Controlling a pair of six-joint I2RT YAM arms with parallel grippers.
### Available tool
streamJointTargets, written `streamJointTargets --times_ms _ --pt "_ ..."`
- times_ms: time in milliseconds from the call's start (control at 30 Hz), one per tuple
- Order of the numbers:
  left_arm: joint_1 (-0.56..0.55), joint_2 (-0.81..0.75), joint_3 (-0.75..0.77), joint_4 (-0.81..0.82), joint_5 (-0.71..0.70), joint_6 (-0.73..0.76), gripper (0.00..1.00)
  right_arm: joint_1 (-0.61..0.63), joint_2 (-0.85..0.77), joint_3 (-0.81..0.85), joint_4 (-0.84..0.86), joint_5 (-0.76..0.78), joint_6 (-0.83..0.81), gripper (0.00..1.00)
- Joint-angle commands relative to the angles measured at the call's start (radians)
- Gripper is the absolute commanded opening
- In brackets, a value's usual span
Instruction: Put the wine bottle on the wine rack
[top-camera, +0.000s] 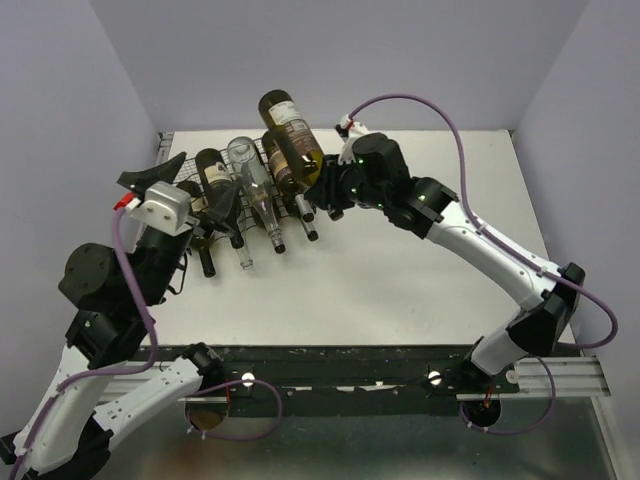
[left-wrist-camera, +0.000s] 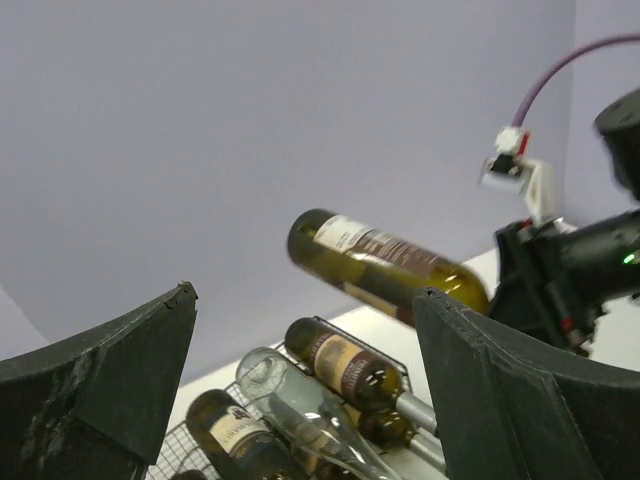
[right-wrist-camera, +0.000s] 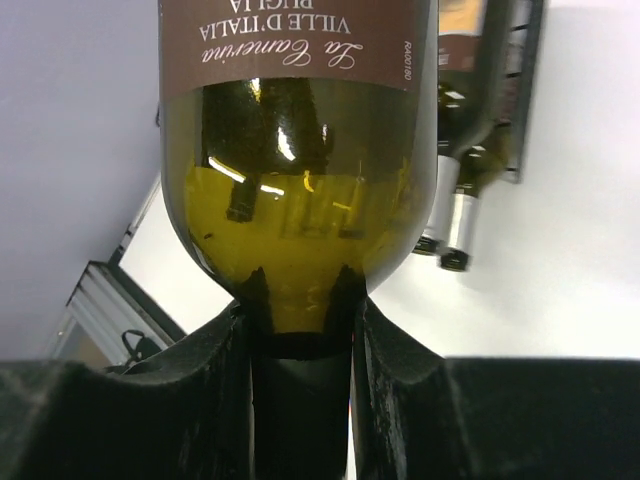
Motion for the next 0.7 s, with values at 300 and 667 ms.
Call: streamJointTargets --times_ms 300,667 --pt "-0.002 -0.06 0.175 -0.221 -0.021 -0.272 0.99 0.278 0.298 0.129 0.471 0.117 0.114 0.01" --pt "-0.003 -0.083 0.268 -0.377 -0.017 -0.33 0.99 0.381 0.631 0.462 0.55 0.336 0.212 0.01"
